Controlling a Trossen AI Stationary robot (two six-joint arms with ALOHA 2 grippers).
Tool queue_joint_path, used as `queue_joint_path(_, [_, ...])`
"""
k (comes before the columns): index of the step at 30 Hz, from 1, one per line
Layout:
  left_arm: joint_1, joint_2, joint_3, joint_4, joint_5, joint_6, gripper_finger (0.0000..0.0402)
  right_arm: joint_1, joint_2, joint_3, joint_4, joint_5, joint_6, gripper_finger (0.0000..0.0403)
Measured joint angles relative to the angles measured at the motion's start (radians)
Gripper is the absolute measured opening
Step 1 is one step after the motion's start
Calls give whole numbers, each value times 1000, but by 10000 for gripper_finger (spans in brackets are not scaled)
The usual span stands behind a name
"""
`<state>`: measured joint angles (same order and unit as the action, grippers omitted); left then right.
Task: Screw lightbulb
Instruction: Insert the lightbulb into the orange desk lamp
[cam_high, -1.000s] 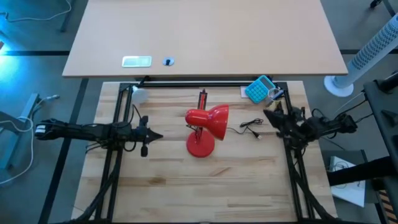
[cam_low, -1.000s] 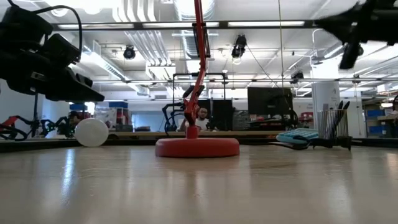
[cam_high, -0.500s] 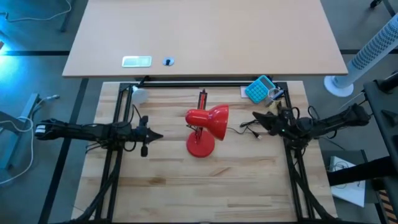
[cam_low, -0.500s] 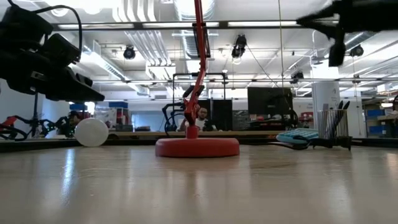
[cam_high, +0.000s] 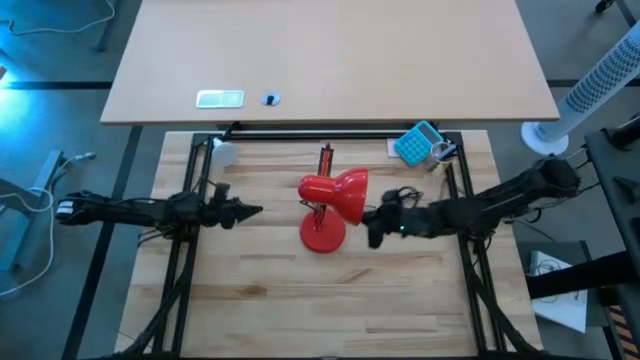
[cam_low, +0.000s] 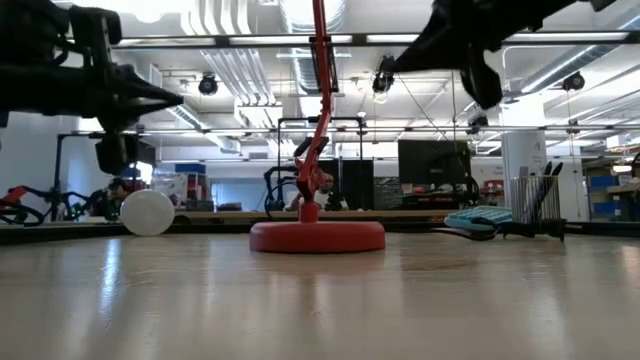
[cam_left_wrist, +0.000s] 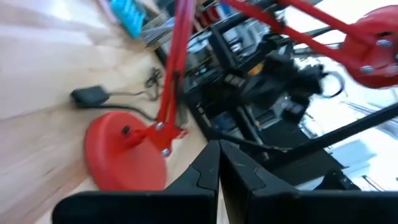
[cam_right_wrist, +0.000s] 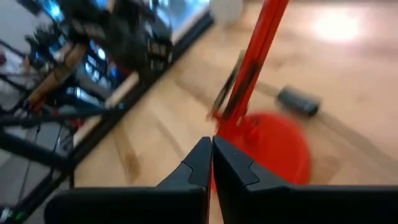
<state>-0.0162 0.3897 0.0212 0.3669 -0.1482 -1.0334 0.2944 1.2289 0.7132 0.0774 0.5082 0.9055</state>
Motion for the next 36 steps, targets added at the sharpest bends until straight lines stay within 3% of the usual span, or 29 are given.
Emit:
queue_joint_path(3, [0,4,0,49,2,2,0,1,87,35,20,-67,60,9])
queue_joint_path(7, [0,-2,26,79,34,88,0,0,205,91,95,-73,279,9])
queue_joint_path(9, [0,-2,72,35,34,147,0,0,256,126,109,-73,301,9])
queue_joint_path(12, [3,12,182,-145,23,269,0,0,313,169,92,-74,235,9])
queue_joint_path(17, [7,83,413,-619,-56,475,0,0,393,224,56,-99,140,9])
queue_joint_path(21, [8,158,582,-878,-122,556,0,-1,411,256,16,-100,147,9])
queue_joint_path(24, [7,208,671,-983,-124,604,0,-2,403,271,-113,-92,126,9])
queue_joint_path(30, [6,281,755,-1027,-123,633,0,-8,354,272,-375,-35,275,9])
queue_joint_path(36, [7,329,742,-1035,-129,625,0,-7,329,266,-413,-43,182,9])
